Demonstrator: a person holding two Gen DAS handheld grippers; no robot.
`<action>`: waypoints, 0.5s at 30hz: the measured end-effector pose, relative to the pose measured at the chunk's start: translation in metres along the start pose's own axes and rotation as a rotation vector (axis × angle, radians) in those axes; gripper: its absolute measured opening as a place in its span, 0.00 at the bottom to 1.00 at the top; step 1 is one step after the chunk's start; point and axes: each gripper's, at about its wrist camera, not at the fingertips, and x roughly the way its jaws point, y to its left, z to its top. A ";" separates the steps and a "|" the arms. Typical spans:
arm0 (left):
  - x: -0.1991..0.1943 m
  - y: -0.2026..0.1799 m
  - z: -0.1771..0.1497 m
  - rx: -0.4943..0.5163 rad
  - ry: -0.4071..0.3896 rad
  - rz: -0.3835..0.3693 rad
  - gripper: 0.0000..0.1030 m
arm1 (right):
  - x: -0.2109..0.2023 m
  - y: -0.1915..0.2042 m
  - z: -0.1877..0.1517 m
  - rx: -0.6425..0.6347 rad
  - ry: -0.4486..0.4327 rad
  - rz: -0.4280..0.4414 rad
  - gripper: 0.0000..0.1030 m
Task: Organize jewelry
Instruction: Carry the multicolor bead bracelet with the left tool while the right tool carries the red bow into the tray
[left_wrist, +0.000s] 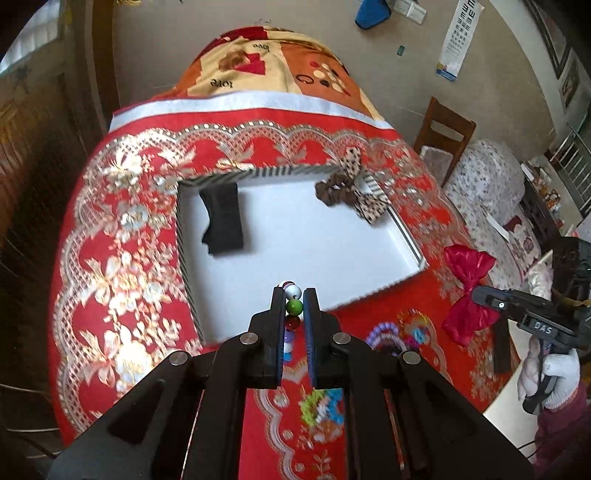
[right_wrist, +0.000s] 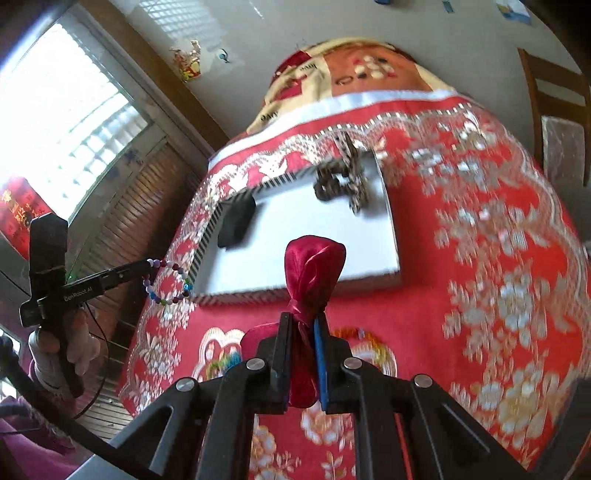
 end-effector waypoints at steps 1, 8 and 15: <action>0.002 0.001 0.002 -0.002 -0.002 0.007 0.08 | 0.003 0.003 0.006 -0.008 -0.003 0.003 0.10; 0.031 0.011 0.017 -0.033 0.010 0.073 0.08 | 0.037 0.015 0.047 -0.067 0.009 0.008 0.10; 0.055 0.022 0.026 -0.063 0.031 0.114 0.08 | 0.077 0.023 0.076 -0.100 0.046 0.027 0.10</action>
